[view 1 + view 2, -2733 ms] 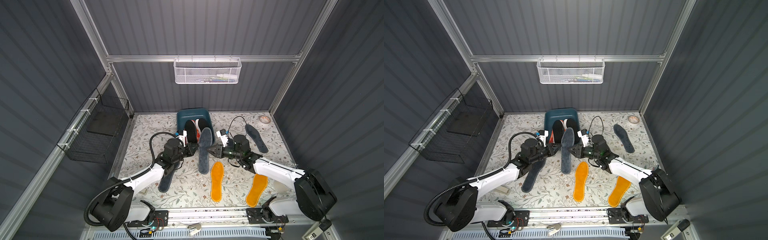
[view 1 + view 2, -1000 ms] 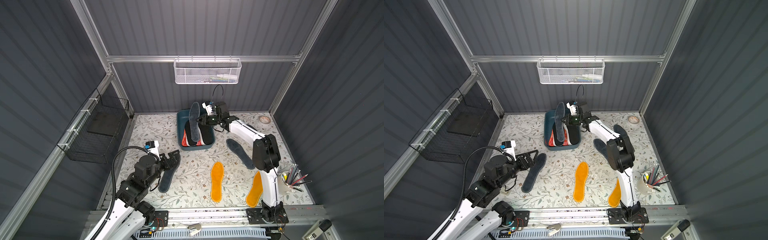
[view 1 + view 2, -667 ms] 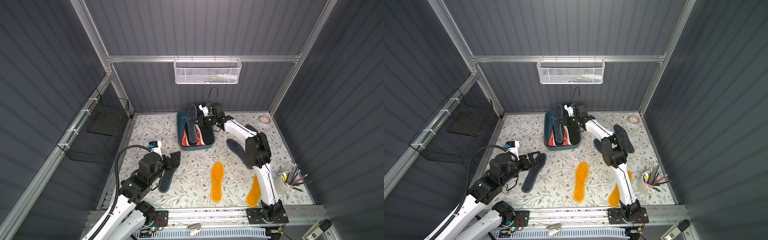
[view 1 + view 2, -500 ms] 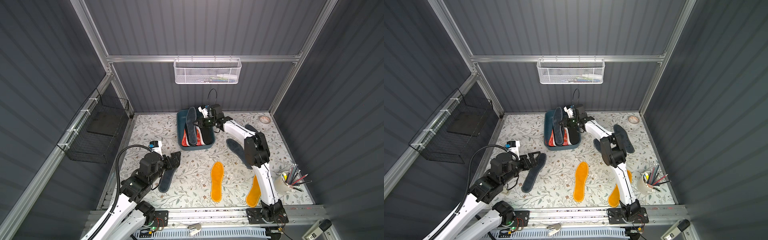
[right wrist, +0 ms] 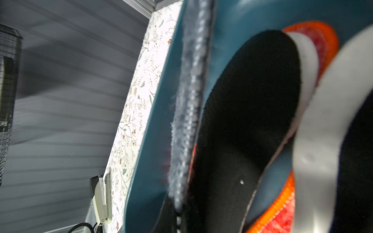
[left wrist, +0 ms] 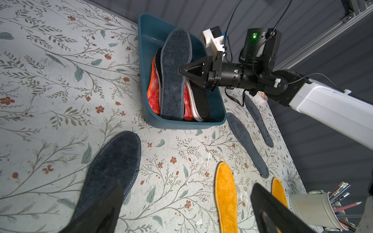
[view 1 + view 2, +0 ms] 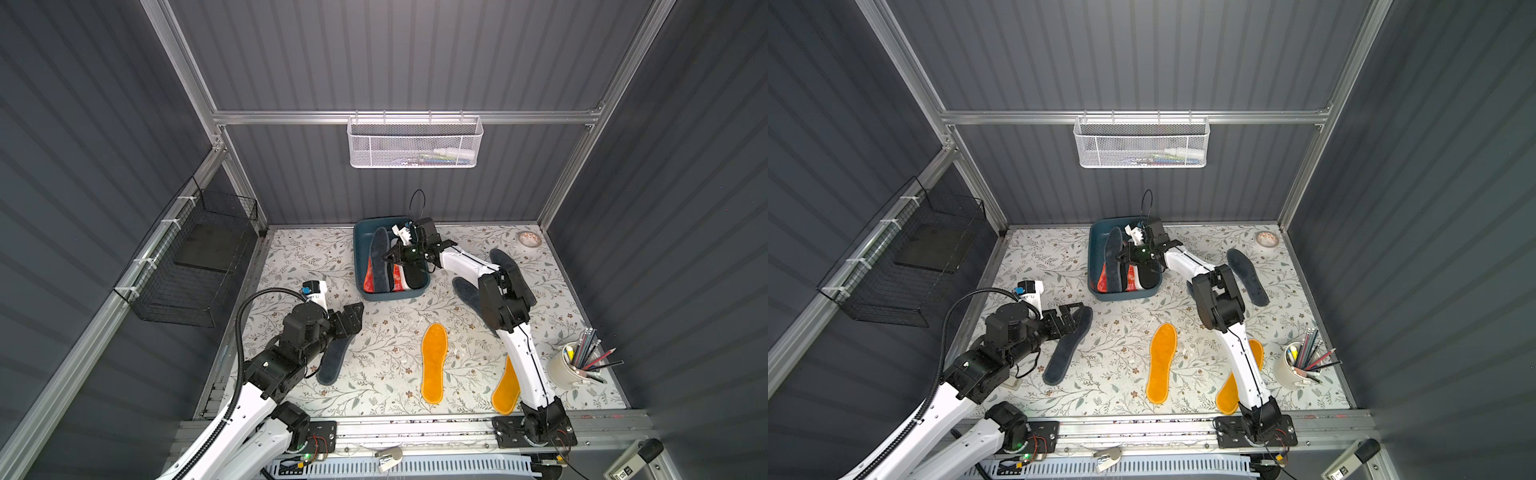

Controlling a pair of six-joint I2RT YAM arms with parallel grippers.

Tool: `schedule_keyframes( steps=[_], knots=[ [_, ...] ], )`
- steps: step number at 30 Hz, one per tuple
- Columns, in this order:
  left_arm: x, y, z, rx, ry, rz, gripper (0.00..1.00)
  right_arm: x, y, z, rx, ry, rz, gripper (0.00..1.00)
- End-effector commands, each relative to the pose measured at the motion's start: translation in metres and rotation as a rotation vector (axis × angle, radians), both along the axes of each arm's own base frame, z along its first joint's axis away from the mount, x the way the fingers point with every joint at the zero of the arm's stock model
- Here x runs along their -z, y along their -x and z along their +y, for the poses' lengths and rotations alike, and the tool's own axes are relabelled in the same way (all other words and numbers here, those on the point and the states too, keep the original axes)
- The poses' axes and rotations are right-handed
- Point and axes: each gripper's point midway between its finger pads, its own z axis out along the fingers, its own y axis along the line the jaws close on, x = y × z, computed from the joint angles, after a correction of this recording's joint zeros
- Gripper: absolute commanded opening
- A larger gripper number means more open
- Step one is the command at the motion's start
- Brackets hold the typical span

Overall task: Put the insoles into the storage box
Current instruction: Place the insole in the storage box, then adjust the insole at the center of the board.

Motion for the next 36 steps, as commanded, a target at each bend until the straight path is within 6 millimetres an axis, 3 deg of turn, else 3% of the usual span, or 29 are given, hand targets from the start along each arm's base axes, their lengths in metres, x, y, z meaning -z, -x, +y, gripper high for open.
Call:
schedule_keyframes(
  steps=[1, 6, 13, 18, 23, 26, 30, 32, 36],
  knots=[
    [-0.011, -0.002, 0.000, 0.005, 0.008, -0.035, 1.00, -0.012, -0.005, 0.001, 0.007, 0.003, -0.031, 0.10],
    [-0.012, -0.003, 0.001, -0.001, 0.006, -0.040, 1.00, -0.018, -0.010, -0.006, 0.024, 0.065, -0.074, 0.38],
    [-0.012, -0.003, 0.001, 0.000, 0.001, -0.038, 1.00, -0.050, -0.013, -0.022, 0.071, 0.159, -0.153, 0.74],
    [-0.010, -0.003, 0.001, -0.004, 0.001, -0.037, 1.00, -0.063, -0.010, -0.032, 0.095, 0.198, -0.161, 0.88],
    [-0.013, -0.003, 0.003, -0.008, -0.004, -0.047, 1.00, -0.081, -0.003, -0.050, 0.144, 0.251, -0.196, 0.92],
    [-0.013, -0.005, 0.003, -0.014, -0.007, -0.054, 1.00, -0.099, 0.009, -0.074, 0.179, 0.288, -0.246, 0.92],
    [-0.011, -0.010, 0.001, -0.015, -0.010, -0.061, 1.00, -0.101, 0.030, -0.131, 0.282, 0.365, -0.256, 0.91],
    [-0.008, -0.013, -0.001, -0.012, -0.011, -0.061, 1.00, -0.095, 0.045, -0.159, 0.332, 0.387, -0.228, 0.91],
    [-0.006, -0.019, -0.006, -0.001, -0.030, -0.056, 1.00, -0.060, 0.085, -0.221, 0.448, 0.449, -0.118, 0.91]
  ],
)
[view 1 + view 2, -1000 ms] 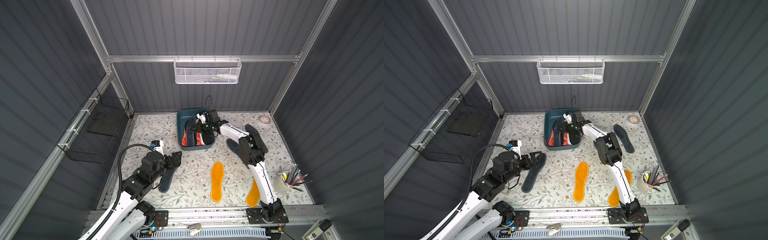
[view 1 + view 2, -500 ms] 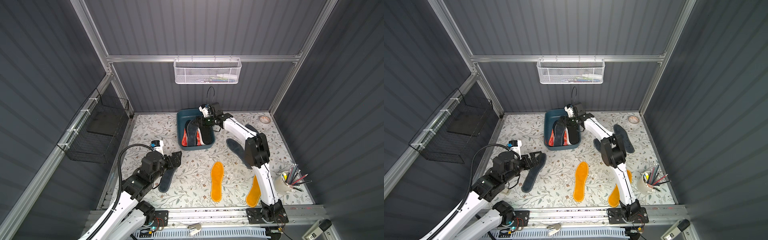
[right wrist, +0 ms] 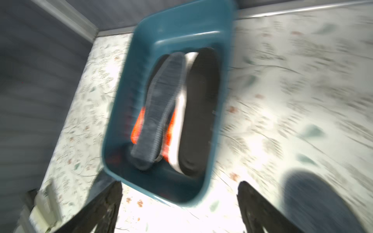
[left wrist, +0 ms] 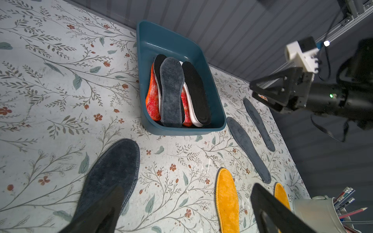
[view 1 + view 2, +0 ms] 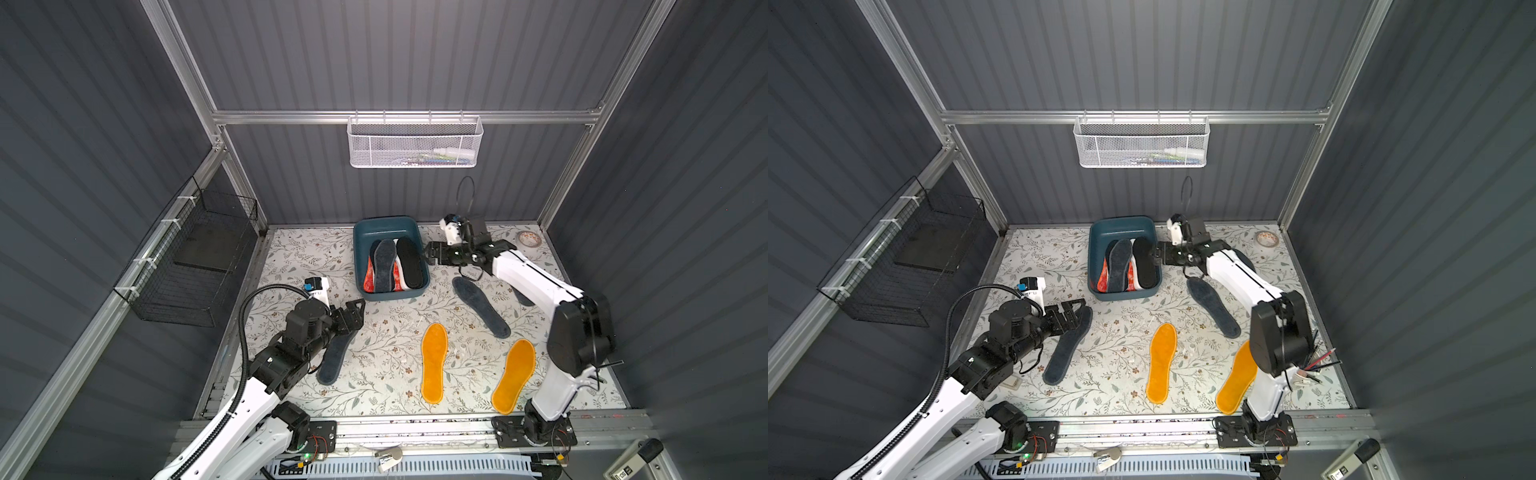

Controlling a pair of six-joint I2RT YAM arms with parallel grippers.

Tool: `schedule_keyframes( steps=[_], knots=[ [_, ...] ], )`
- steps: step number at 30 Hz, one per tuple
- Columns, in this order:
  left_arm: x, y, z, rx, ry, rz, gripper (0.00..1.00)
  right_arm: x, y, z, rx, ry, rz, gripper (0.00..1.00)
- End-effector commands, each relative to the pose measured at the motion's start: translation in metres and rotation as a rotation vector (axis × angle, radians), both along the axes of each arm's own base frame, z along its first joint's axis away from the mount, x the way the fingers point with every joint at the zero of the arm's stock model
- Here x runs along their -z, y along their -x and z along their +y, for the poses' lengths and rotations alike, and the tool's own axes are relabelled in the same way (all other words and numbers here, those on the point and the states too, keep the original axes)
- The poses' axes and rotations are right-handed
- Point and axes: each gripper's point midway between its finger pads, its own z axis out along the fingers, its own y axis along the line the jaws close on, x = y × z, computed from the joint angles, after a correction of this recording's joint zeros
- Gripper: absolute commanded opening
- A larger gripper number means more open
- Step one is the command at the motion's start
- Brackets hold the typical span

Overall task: Put the insoles into the storage box
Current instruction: Adjust the insole at the center of the board.

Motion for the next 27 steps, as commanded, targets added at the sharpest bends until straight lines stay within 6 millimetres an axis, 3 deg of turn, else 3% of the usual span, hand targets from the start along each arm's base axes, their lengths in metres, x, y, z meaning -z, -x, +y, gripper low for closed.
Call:
schedule_keyframes(
  steps=[1, 7, 13, 17, 27],
  knots=[
    [-0.007, -0.007, -0.002, 0.006, -0.017, -0.039, 1.00, 0.034, 0.024, -0.048, 0.144, 0.058, 0.067, 0.91],
    [-0.005, -0.012, -0.007, 0.026, -0.028, -0.040, 1.00, 0.083, 0.077, -0.100, 0.306, 0.054, 0.170, 0.92],
    [-0.005, -0.014, -0.012, 0.041, -0.018, -0.040, 1.00, 0.110, 0.105, -0.133, 0.424, 0.060, 0.244, 0.92],
    [-0.005, -0.015, -0.014, 0.043, -0.004, -0.039, 1.00, 0.123, 0.115, -0.138, 0.449, 0.056, 0.281, 0.92],
    [-0.006, -0.014, -0.016, 0.047, 0.022, -0.042, 1.00, 0.145, 0.124, -0.118, 0.420, -0.053, 0.360, 0.92]
  ],
)
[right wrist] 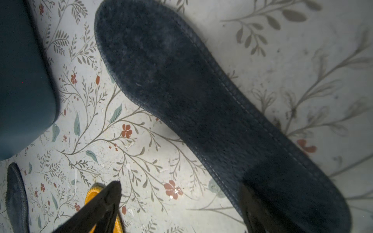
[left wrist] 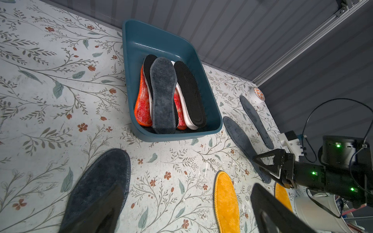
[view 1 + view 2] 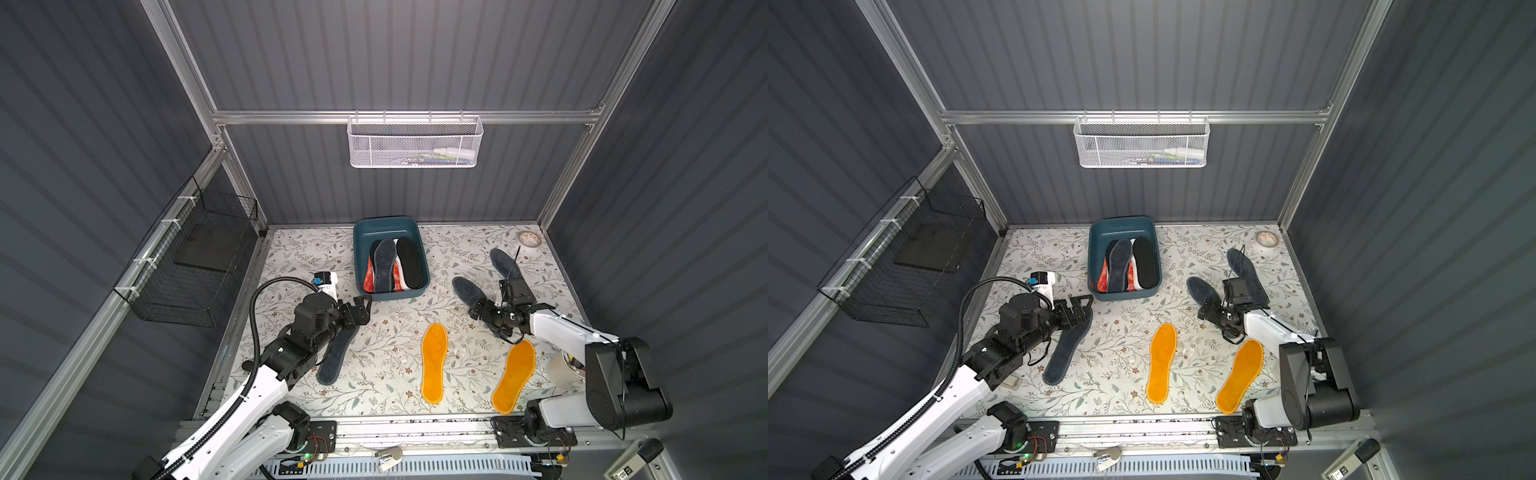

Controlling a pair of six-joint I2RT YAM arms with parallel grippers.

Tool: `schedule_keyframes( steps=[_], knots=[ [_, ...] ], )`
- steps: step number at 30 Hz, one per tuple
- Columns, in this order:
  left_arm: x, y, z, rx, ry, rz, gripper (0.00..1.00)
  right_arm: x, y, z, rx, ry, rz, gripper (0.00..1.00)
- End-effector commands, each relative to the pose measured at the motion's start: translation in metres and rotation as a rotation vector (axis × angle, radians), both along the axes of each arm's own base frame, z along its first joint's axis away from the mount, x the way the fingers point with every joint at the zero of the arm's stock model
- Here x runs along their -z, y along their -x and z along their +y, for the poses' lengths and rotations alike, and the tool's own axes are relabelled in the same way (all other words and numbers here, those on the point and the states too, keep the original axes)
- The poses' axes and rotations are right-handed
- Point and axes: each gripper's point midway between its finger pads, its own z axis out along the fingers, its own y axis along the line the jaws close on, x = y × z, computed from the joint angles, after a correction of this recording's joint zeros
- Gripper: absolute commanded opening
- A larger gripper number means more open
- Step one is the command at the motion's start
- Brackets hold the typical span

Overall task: Put the insoles into the storage box
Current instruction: Adjust the insole at the center of the board.

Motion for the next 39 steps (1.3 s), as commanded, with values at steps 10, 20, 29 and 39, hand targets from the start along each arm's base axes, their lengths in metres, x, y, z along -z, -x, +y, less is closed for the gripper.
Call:
schedule_keyframes(
  steps=[10, 20, 29, 39],
  knots=[
    [-0.005, -0.002, -0.004, 0.012, 0.031, -0.011, 1.00, -0.022, 0.001, 0.066, -0.106, -0.151, -0.036, 0.91],
    [-0.007, -0.001, -0.003, 0.013, 0.030, -0.014, 1.00, -0.038, -0.024, 0.014, -0.075, 0.105, -0.062, 0.77],
    [-0.009, 0.003, -0.001, 0.011, 0.034, -0.016, 1.00, -0.026, -0.063, -0.025, -0.040, 0.179, -0.024, 0.63],
    [-0.007, 0.003, 0.001, 0.005, 0.029, -0.014, 1.00, -0.014, -0.084, -0.016, -0.070, 0.096, -0.010, 0.61]
  ],
)
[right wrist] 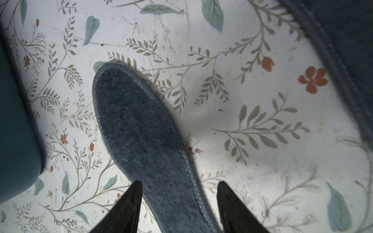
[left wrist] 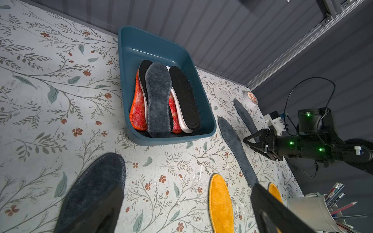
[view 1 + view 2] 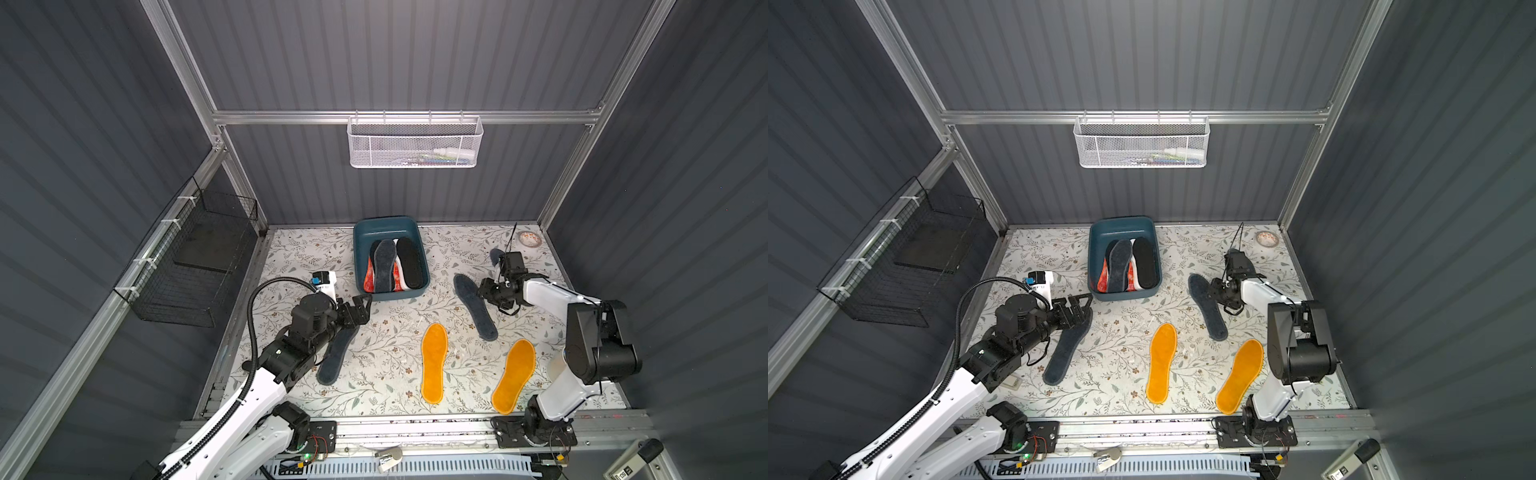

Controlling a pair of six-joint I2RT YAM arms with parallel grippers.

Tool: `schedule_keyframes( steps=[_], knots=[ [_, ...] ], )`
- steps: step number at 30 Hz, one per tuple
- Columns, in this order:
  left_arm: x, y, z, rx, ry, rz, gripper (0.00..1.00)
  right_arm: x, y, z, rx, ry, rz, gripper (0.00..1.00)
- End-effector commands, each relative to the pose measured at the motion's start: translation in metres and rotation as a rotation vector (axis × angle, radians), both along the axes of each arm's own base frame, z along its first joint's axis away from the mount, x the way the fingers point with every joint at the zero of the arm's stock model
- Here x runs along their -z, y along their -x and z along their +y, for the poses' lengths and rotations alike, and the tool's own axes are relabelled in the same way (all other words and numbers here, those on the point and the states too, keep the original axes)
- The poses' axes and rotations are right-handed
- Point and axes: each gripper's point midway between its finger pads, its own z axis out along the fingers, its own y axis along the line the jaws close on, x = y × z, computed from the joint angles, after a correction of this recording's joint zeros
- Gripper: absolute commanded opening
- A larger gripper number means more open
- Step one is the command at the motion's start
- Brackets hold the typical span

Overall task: Put the insoles into the storage box
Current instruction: Adjust the insole at the center of the board.

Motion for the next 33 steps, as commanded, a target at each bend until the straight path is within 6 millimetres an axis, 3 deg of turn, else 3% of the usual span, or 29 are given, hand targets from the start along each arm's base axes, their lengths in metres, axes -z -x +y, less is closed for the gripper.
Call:
schedule_keyframes(
  steps=[1, 10, 20, 28, 33],
  knots=[
    [0.003, 0.001, 0.002, -0.002, 0.001, 0.011, 1.00, -0.003, -0.007, 0.009, -0.035, -0.038, -0.007, 0.61],
    [0.003, -0.001, 0.000, 0.000, 0.000, 0.011, 1.00, 0.020, 0.000, 0.016, -0.023, -0.079, 0.057, 0.56],
    [0.002, -0.002, -0.002, 0.007, 0.005, 0.011, 1.00, 0.021, 0.002, 0.019, -0.024, -0.045, 0.082, 0.45],
    [0.000, 0.001, 0.002, -0.001, 0.009, -0.001, 1.00, 0.020, 0.005, 0.026, -0.051, -0.043, 0.110, 0.46],
    [0.004, 0.002, 0.004, -0.006, 0.008, -0.004, 1.00, 0.022, 0.017, 0.030, -0.060, -0.033, 0.162, 0.45]
  ],
)
